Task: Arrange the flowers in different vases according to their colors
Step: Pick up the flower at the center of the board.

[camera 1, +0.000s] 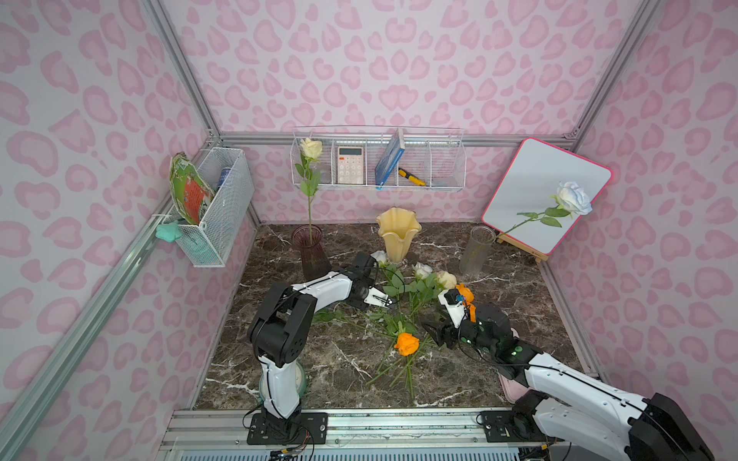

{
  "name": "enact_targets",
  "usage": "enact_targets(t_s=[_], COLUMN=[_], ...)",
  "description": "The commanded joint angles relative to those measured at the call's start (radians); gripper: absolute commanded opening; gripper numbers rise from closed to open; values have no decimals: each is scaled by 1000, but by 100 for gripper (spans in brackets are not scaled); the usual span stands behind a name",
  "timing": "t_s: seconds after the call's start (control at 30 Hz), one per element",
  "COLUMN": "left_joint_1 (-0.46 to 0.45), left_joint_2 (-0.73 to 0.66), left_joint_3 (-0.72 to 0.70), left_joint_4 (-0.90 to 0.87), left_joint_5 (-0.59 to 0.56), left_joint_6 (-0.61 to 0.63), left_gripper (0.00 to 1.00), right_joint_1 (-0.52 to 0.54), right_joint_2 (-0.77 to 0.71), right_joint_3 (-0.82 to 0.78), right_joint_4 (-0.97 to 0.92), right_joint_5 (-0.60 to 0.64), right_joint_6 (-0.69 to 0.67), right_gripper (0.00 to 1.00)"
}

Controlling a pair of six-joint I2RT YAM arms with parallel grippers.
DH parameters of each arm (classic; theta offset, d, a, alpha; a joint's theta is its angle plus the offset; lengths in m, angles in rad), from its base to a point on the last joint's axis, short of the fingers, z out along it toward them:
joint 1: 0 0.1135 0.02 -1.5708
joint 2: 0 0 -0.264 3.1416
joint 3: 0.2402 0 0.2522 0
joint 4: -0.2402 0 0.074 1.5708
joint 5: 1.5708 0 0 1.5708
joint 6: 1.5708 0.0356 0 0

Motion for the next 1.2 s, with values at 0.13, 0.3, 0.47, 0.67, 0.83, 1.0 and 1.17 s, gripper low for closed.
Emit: enact_targets(t_s=[0.13, 0.3, 0.47, 0.67, 0.83, 1.0, 1.17], left_joint_1=[0, -2, -4, -7, -7, -8, -9], left_joint_2=[-7, -19, 2, 48, 45, 47, 67], left_joint_3=[-15, -8, 40, 54, 49, 90, 105], left_joint_4=[-85, -160, -256, -217, -140, -147, -209], left_joint_5=[45, 71, 91, 40, 26, 24, 27], left_joint_6=[23, 34, 22, -44, -51, -47, -43], left_gripper=[37, 35, 36, 35, 36, 37, 37], right_joint_1=[-6, -6, -7, -7, -8, -7, -8], right_joint_2=[1, 5, -5, -23, -13, -14, -18], right_joint_3=[1, -1, 1, -10, -12, -13, -13], right_joint_4=[37, 39, 31, 48, 62, 64, 62], right_joint_5=[-11, -14, -13, -17, -28, -33, -36], right_joint_6=[5, 4, 7, 7, 5, 5, 4], right_gripper=[75, 75, 75, 75, 75, 75, 75])
